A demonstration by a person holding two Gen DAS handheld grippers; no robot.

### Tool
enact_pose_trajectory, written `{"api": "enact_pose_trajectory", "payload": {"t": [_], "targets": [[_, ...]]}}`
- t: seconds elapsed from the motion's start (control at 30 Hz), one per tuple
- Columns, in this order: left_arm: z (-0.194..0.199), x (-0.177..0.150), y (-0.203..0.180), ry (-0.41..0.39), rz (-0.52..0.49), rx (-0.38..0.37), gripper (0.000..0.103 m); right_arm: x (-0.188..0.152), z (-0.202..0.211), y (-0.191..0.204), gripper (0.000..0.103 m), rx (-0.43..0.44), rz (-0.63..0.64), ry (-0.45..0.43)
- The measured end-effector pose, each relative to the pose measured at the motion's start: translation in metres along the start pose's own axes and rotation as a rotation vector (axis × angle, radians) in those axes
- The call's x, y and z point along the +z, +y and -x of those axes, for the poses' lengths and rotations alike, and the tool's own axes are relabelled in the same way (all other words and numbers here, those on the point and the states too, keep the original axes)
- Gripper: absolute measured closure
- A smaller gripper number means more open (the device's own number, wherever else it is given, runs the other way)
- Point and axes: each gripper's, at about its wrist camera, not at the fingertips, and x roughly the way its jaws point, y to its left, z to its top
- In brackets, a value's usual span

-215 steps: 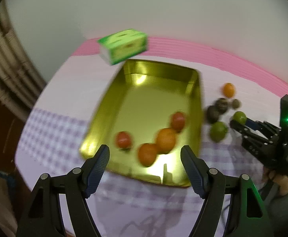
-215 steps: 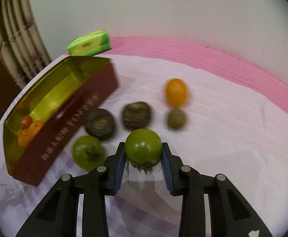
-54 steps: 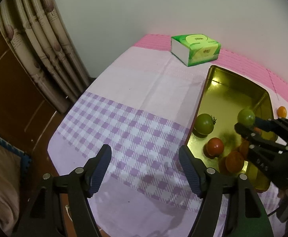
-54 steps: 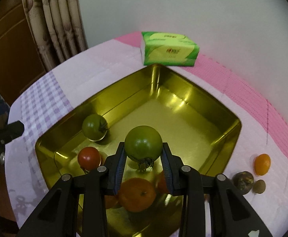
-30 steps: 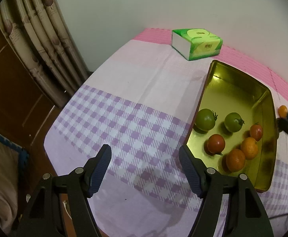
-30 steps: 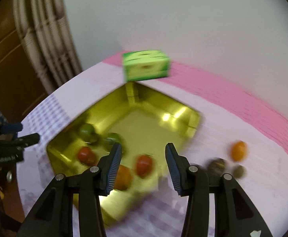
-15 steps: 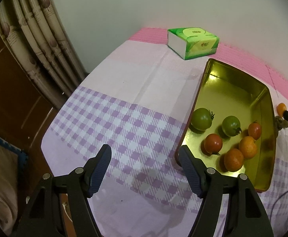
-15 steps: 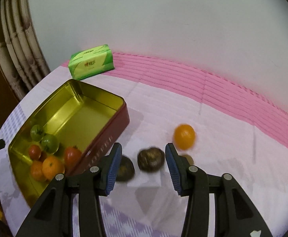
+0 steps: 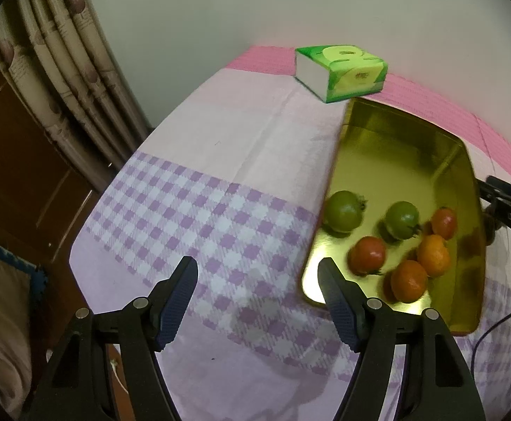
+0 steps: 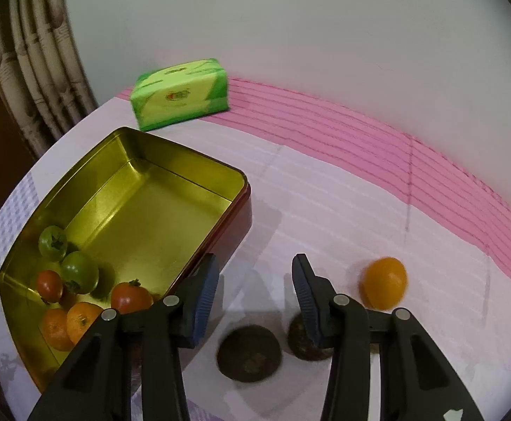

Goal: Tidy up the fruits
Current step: 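Grasp the small olive-green fruit with the right tool while the left tool grasps a dark wrinkled fruit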

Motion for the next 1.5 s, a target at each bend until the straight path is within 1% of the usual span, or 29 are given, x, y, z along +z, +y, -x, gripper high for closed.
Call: {"api": "enact_pose_trajectory", "payload": {"t": [0.07,0.17,0.3,0.4,0.53,0.63,0.7,0.8,0.9,0.97,1.03,1.07,1.17,1.23,1.27,1.33,1.4,1.43,1.5], "targets": [[0.005,0.001,-0.006,-0.014,-0.016,-0.003,0.032,0.001,-0.001,0.003,0.063,0.004,0.011,-0.007],[0.017,0.005,-0.017,-0.046,-0.030,-0.018,0.032,-0.004,0.007,-0.007,0.063,0.040,-0.034,-0.019],[0.029,0.012,-0.044,-0.067,-0.058,-0.062,0.032,-0.022,0.031,-0.037,0.062,0.022,-0.067,-0.058],[0.034,0.017,-0.075,-0.074,-0.113,-0.101,0.032,-0.043,0.042,-0.067,0.062,0.013,-0.104,-0.048],[0.033,0.022,-0.115,-0.051,-0.157,-0.178,0.032,-0.068,0.044,-0.096,0.062,0.000,-0.146,-0.014],[0.032,0.023,-0.149,-0.038,-0.217,-0.203,0.032,-0.077,0.036,-0.105,0.062,0.012,-0.171,0.004],[0.031,0.023,-0.167,-0.032,-0.255,-0.215,0.032,-0.078,0.031,-0.105,0.062,0.033,-0.172,0.002],[0.027,0.023,-0.187,-0.007,-0.276,-0.239,0.032,-0.075,0.026,-0.102,0.063,0.031,-0.155,-0.013],[0.020,0.024,-0.200,0.032,-0.266,-0.257,0.032,-0.067,0.017,-0.100,0.065,0.028,-0.146,-0.029],[0.017,0.024,-0.208,0.055,-0.259,-0.284,0.032,-0.064,0.014,-0.100,0.069,0.021,-0.140,-0.039],[0.014,0.024,-0.217,0.076,-0.256,-0.292,0.032,-0.061,0.011,-0.097,0.074,0.018,-0.122,-0.043],[0.013,0.024,-0.220,0.082,-0.253,-0.297,0.032,-0.060,0.010,-0.096,0.079,0.016,-0.112,-0.046],[0.008,0.025,-0.231,0.103,-0.246,-0.304,0.032,-0.063,0.012,-0.094,0.079,0.007,-0.086,-0.053],[0.010,0.023,-0.239,0.091,-0.258,-0.296,0.032,-0.070,0.016,-0.096,0.079,-0.012,-0.075,-0.059],[0.008,0.024,-0.243,0.102,-0.263,-0.305,0.033,-0.074,0.019,-0.099,0.079,-0.024,-0.074,-0.061],[0.005,0.024,-0.250,0.121,-0.263,-0.304,0.036,-0.085,0.027,-0.108,0.079,-0.053,-0.089,-0.062],[0.006,0.025,-0.258,0.108,-0.288,-0.292,0.036,-0.096,0.035,-0.120,0.079,-0.074,-0.114,-0.064],[0.003,0.026,-0.263,0.114,-0.305,-0.286,0.037,-0.102,0.040,-0.127,0.079,-0.089,-0.130,-0.063],[-0.003,0.027,-0.268,0.138,-0.304,-0.293,0.038,-0.111,0.047,-0.138,0.079,-0.101,-0.161,-0.064]]}}
